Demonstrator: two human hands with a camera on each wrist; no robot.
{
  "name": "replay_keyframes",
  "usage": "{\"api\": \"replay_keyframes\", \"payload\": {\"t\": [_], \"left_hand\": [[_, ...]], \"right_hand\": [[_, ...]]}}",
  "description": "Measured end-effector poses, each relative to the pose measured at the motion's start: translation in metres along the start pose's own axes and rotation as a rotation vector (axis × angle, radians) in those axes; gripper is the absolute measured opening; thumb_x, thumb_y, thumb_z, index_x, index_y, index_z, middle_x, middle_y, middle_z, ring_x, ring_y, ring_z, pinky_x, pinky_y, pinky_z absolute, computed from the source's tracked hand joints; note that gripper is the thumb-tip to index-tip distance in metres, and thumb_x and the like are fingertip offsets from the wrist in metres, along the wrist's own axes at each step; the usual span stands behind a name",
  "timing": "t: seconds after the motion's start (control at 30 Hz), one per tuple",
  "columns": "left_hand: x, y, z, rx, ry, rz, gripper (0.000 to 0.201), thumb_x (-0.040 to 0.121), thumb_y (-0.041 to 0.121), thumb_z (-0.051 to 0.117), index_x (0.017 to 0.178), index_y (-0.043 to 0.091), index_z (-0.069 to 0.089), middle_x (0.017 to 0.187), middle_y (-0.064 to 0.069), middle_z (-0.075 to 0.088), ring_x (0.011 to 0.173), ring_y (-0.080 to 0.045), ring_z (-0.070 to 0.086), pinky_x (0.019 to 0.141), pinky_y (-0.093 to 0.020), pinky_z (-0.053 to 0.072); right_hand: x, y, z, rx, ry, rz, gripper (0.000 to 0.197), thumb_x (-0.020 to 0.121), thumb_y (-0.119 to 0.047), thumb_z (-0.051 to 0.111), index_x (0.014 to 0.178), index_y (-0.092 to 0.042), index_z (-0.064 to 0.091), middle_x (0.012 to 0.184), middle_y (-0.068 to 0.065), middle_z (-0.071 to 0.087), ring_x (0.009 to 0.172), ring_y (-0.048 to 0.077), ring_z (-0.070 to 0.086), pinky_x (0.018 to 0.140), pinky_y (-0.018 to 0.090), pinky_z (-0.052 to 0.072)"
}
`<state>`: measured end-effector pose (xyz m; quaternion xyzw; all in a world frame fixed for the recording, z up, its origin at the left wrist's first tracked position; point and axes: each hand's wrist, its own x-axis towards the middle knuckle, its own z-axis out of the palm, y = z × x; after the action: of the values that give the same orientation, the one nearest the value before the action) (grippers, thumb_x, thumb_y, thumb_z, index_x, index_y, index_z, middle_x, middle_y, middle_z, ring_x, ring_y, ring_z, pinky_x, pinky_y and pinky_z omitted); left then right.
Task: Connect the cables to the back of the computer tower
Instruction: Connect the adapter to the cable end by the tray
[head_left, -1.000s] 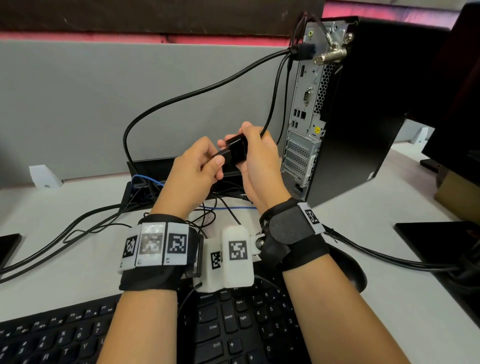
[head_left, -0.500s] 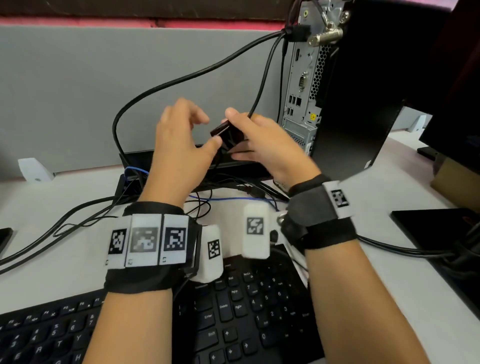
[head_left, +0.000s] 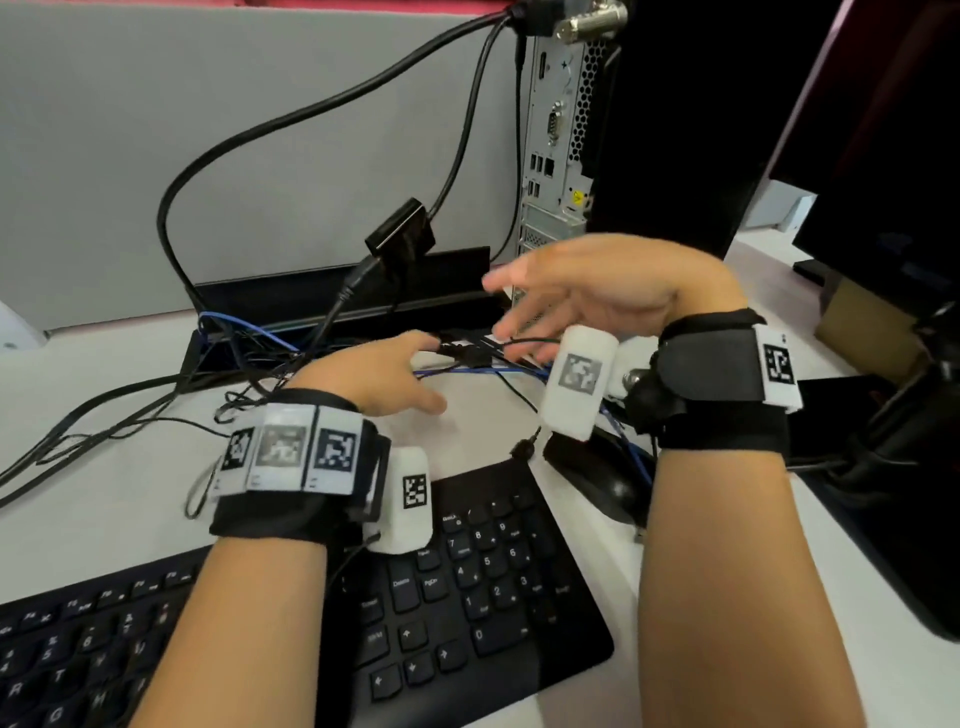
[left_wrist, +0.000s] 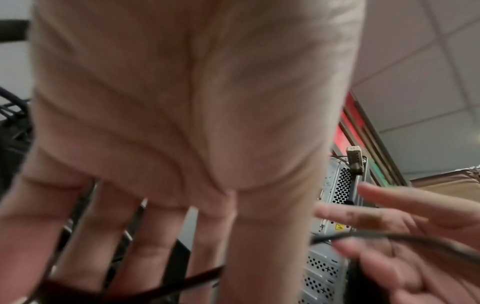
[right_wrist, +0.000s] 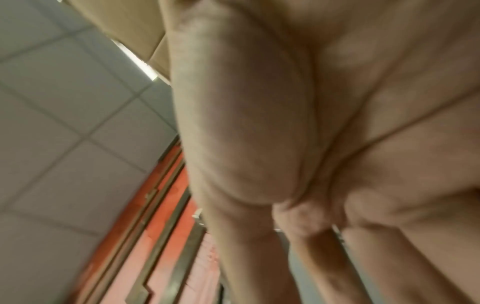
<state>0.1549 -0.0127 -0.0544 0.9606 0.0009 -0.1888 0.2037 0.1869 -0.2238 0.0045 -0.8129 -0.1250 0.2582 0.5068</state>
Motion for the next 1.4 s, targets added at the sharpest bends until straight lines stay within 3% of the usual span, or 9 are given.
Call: {"api": "replay_keyframes", "payload": {"t": [0.1, 0.27, 0.4, 0.57, 0.63, 0.73, 0.97, 1.2, 1.4], "left_hand": [[-0.003, -0.002, -0.002, -0.016, 0.033, 0.102, 0.014, 0.086, 0.034, 0.062, 0.098, 0.031, 0.068, 0.089, -0.003, 0.069, 0.076, -0.013, 0.060, 0.078, -0.029, 0.048], [-0.004, 0.008, -0.013, -0.636, 0.567, 0.198, 0.027, 0.085, -0.002, 0.050, 0.076, 0.020, 0.064, 0.065, 0.001, 0.063, 0.070, -0.007, 0.056, 0.068, -0.015, 0.037], [0.008, -0.004, -0.009, -0.879, 0.622, 0.018, 0.036, 0.089, -0.005, 0.035, 0.067, 0.017, 0.051, 0.059, -0.006, 0.051, 0.034, -0.006, 0.052, 0.058, -0.027, 0.047], [0.008, -0.043, -0.020, -0.598, 0.826, -0.284, 0.026, 0.094, 0.009, 0.042, 0.115, 0.008, 0.056, 0.116, -0.019, 0.061, 0.107, -0.034, 0.058, 0.101, -0.041, 0.045], [0.003, -0.042, -0.022, -0.574, 0.812, -0.297, 0.018, 0.095, 0.013, 0.045, 0.110, 0.013, 0.054, 0.113, -0.018, 0.060, 0.097, -0.034, 0.058, 0.092, -0.040, 0.046], [-0.002, -0.024, -0.016, -0.703, 0.515, 0.038, 0.011, 0.093, 0.011, 0.054, 0.092, 0.022, 0.055, 0.082, -0.003, 0.058, 0.060, -0.014, 0.048, 0.057, -0.026, 0.041], [-0.011, -0.003, -0.013, -0.869, 0.254, 0.391, 0.018, 0.095, 0.011, 0.049, 0.088, 0.020, 0.064, 0.062, 0.005, 0.037, 0.050, -0.004, 0.030, 0.054, -0.022, 0.023], [0.000, -0.026, -0.014, -0.686, 0.623, 0.025, 0.019, 0.088, 0.026, 0.050, 0.074, 0.024, 0.062, 0.084, -0.001, 0.058, 0.084, -0.017, 0.051, 0.080, -0.033, 0.039], [-0.001, -0.014, -0.011, -0.377, 0.703, 0.060, 0.036, 0.089, 0.018, 0.056, 0.125, 0.022, 0.054, 0.121, 0.000, 0.054, 0.105, -0.015, 0.051, 0.090, -0.028, 0.038]], "right_hand": [[-0.007, -0.007, -0.004, 0.138, 0.131, -0.224, 0.035, 0.098, -0.029, 0.051, 0.128, -0.014, 0.056, 0.098, 0.017, 0.073, 0.091, 0.030, 0.073, 0.082, 0.039, 0.059], [-0.002, 0.001, -0.007, 0.001, 0.167, -0.164, 0.033, 0.094, -0.032, 0.057, 0.123, -0.015, 0.059, 0.100, 0.011, 0.074, 0.092, 0.024, 0.074, 0.083, 0.037, 0.058], [0.010, 0.007, -0.001, -0.131, 0.011, 0.054, 0.033, 0.093, -0.037, 0.060, 0.121, -0.019, 0.059, 0.109, 0.010, 0.072, 0.102, 0.030, 0.070, 0.085, 0.045, 0.058], [0.002, 0.017, -0.016, -0.105, -0.018, 0.144, 0.046, 0.092, -0.033, 0.060, 0.134, -0.016, 0.050, 0.114, 0.014, 0.069, 0.107, 0.032, 0.067, 0.095, 0.051, 0.052], [0.002, 0.017, -0.018, -0.117, 0.004, 0.152, 0.049, 0.092, -0.034, 0.060, 0.135, -0.014, 0.048, 0.113, 0.013, 0.070, 0.107, 0.032, 0.067, 0.096, 0.054, 0.050], [0.010, 0.010, -0.007, -0.170, -0.033, 0.092, 0.055, 0.087, -0.040, 0.064, 0.136, -0.020, 0.046, 0.122, 0.006, 0.066, 0.110, 0.022, 0.066, 0.093, 0.044, 0.054], [0.039, -0.002, 0.030, -0.190, -0.049, 0.039, 0.078, 0.084, -0.034, 0.071, 0.148, -0.027, 0.028, 0.129, 0.012, 0.057, 0.099, 0.026, 0.070, 0.084, 0.037, 0.058], [0.041, 0.009, 0.017, -0.389, 0.034, 0.104, 0.029, 0.088, -0.015, 0.067, 0.117, -0.013, 0.066, 0.085, 0.005, 0.067, 0.068, 0.013, 0.058, 0.080, 0.033, 0.056], [0.041, 0.001, 0.022, -0.566, 0.157, 0.007, 0.018, 0.086, -0.010, 0.066, 0.095, -0.021, 0.076, 0.078, -0.009, 0.069, 0.066, 0.005, 0.059, 0.063, 0.020, 0.049]]}}
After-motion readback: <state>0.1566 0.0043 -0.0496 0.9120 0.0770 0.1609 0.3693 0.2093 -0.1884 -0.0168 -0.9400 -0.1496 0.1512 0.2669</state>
